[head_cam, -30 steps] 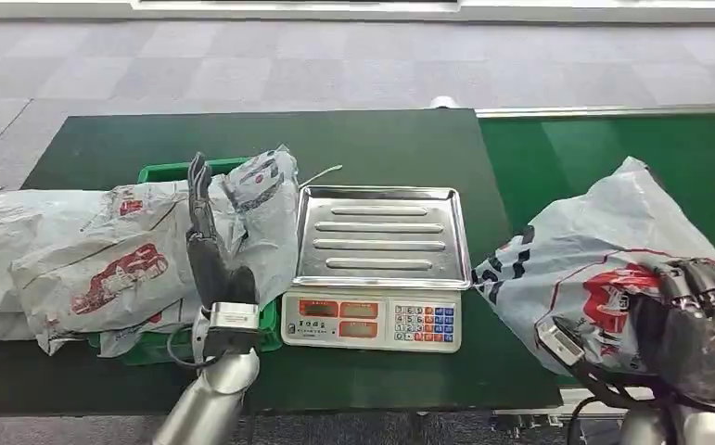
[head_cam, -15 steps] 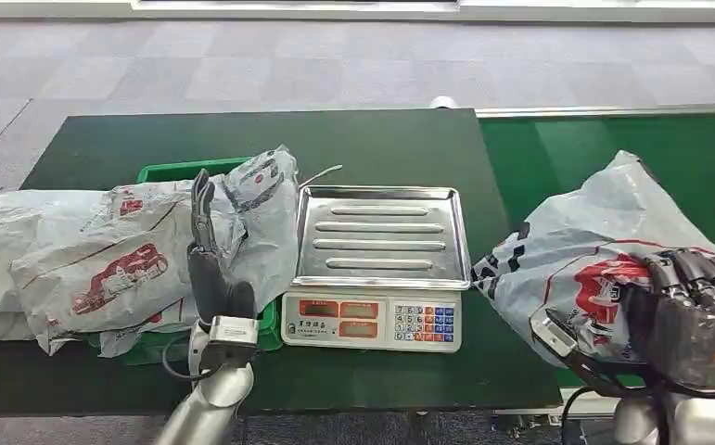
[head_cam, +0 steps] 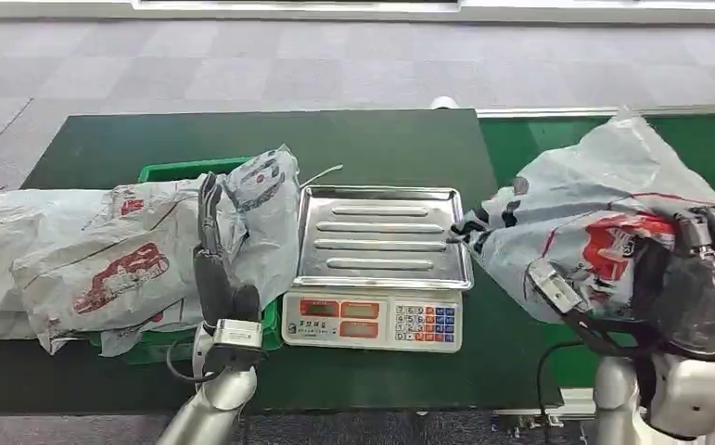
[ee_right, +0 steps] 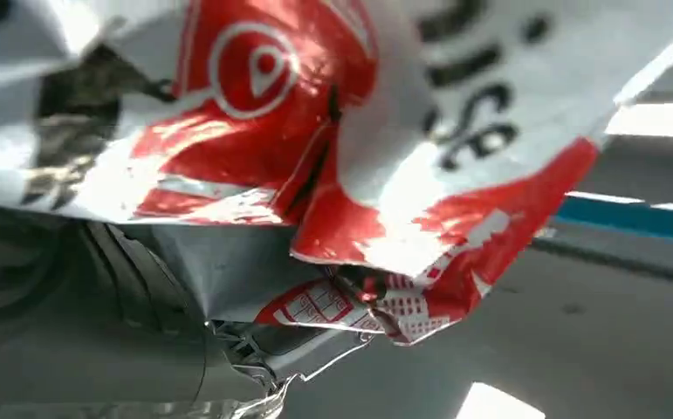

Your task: Moved the parcel from conveyor to table for the left to box.

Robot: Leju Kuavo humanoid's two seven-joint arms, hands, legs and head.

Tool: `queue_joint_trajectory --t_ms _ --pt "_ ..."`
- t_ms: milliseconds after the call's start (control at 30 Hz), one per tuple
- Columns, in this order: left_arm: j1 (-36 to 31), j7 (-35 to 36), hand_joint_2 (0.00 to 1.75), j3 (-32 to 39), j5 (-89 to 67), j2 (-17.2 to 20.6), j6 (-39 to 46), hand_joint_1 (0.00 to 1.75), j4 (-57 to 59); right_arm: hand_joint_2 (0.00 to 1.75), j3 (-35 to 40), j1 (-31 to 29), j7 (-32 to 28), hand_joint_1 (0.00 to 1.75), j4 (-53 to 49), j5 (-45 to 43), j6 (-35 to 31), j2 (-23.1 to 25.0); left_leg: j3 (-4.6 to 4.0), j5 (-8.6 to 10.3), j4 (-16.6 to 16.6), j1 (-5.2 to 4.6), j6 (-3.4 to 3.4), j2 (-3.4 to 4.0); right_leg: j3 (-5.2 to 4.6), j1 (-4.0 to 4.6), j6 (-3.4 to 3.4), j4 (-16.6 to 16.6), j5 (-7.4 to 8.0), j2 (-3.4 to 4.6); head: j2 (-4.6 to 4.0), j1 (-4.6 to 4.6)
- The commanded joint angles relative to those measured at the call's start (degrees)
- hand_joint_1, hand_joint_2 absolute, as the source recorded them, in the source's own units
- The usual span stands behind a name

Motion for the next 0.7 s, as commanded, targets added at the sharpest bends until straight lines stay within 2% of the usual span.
queue_joint_trajectory --t_ms 33,67,133,500,533,633,667,700 --pt "-1.6 0.2 0.0 -2.6 0.4 1.4 0.8 0.0 3.6 1.75 24.0 -2.3 11.8 1.75 6.9 -4.6 -0.1 -3.9 0.23 -0.02 -0.2 -0.01 -0.02 0.55 0.0 -0.01 -0.08 -0.1 0.14 0.59 -0.02 0.0" --pt "-1.6 0.2 0.0 -2.6 0.4 1.4 0.8 0.0 3.6 1.75 24.0 -2.3 11.8 1.75 6.9 -4.6 -0.1 -3.9 0.18 0.0 -0.1 0.01 -0.04 0.24 0.0 0.02 -0.07 -0.1 0.05 0.27 0.0 -0.02" --pt "-1.6 0.2 0.0 -2.6 0.4 1.4 0.8 0.0 3.6 1.75 24.0 -2.3 11.8 1.75 6.9 -4.6 -0.1 -3.9 0.18 0.03 -0.1 0.03 -0.03 0.08 0.03 0.04 -0.06 -0.1 0.03 0.13 -0.02 -0.02" --pt "-1.6 0.2 0.0 -2.6 0.4 1.4 0.8 0.0 3.6 1.75 24.0 -2.3 11.8 1.75 6.9 -4.6 -0.1 -3.9 0.11 0.01 -0.1 0.02 -0.02 0.08 -0.02 0.03 -0.07 -0.1 0.01 0.13 -0.02 -0.02" --pt "-1.9 0.2 0.0 -3.1 0.1 1.1 1.8 0.0 4.1 1.75 23.6 0.1 9.3 1.75 6.6 -5.6 -0.1 -2.6 0.14 0.03 -0.1 0.02 -0.02 0.08 0.02 0.03 -0.08 -0.1 0.03 0.13 -0.02 -0.02" --pt "-1.6 0.2 0.0 -3.3 1.1 0.8 1.9 0.0 4.4 1.75 23.0 1.7 8.4 1.75 8.8 -8.9 -0.1 -1.4 0.19 0.04 -0.2 0.06 -0.03 -0.02 0.11 0.07 -0.09 -0.2 0.01 0.03 -0.02 -0.02" --pt "-0.4 0.2 0.0 -3.7 2.2 1.0 2.2 0.0 2.5 1.75 19.6 5.0 -0.1 1.75 9.6 -18.2 -0.1 2.9 0.21 0.03 -0.2 0.03 -0.04 -0.02 0.1 0.04 -0.08 -0.2 -0.01 0.03 -0.02 -0.02" --pt "0.2 0.2 0.0 -3.7 2.7 1.0 1.9 0.0 1.7 1.75 18.5 7.2 -4.7 1.75 10.0 -22.5 -0.1 5.5 0.21 0.02 -0.2 0.05 -0.04 0.0 0.11 0.05 -0.09 -0.2 -0.01 0.05 0.0 -0.02"
